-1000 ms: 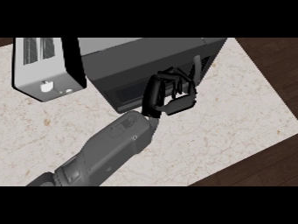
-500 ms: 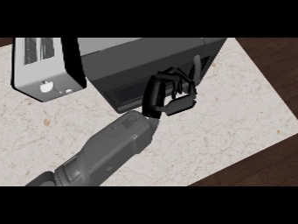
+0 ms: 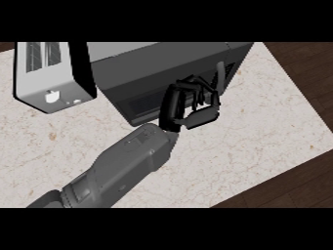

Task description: Pick up the milk, place it into the microwave and close the microwave

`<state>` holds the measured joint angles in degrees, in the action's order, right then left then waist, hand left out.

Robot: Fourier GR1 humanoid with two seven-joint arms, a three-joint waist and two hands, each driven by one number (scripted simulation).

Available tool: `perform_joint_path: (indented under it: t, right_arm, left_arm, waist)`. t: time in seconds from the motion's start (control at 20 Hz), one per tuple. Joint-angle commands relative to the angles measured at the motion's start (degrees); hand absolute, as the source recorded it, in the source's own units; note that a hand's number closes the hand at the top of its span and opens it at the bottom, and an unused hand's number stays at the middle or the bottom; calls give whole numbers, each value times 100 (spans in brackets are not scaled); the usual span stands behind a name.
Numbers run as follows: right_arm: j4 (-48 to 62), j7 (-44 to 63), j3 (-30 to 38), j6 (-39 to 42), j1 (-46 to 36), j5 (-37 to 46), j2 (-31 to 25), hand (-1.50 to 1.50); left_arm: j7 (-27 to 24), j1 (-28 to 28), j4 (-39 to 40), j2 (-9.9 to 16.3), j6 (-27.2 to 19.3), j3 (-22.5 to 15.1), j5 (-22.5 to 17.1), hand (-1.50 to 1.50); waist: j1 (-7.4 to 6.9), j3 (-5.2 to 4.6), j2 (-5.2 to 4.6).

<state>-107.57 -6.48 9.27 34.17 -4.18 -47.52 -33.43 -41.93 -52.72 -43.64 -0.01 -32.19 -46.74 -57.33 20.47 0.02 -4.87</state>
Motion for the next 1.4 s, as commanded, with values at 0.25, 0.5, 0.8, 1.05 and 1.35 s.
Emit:
perform_joint_path:
  t: [0.25, 0.5, 0.8, 1.05, 1.35]
  right_arm:
    - [-21, 92, 62, 84, -41, -293, -152, -150]
    - [10, 167, 156, 162, -68, -366, -335, -150]
    - [31, 139, 63, 334, -157, -710, -311, -150]
    - [-156, 241, -100, 461, -150, -845, -385, -150]
    - [-194, 273, 92, 426, -126, -1004, -538, -150]
  left_arm:
    - [37, -326, 543, 1, 108, 151, -221, 150]
    - [18, -421, 559, 1, 76, 95, -280, 150]
    - [178, -551, 825, 1, 12, -275, -136, 150]
    - [372, -435, 1059, 1, -313, -368, -253, 150]
    - [456, -349, 1210, 0, -458, -459, -429, 150]
  waist:
    - [107, -9, -99]
    - [150, -2, -76]
    - [93, 34, -76]
    - [-16, 14, -47]
    - [-242, -3, 18]
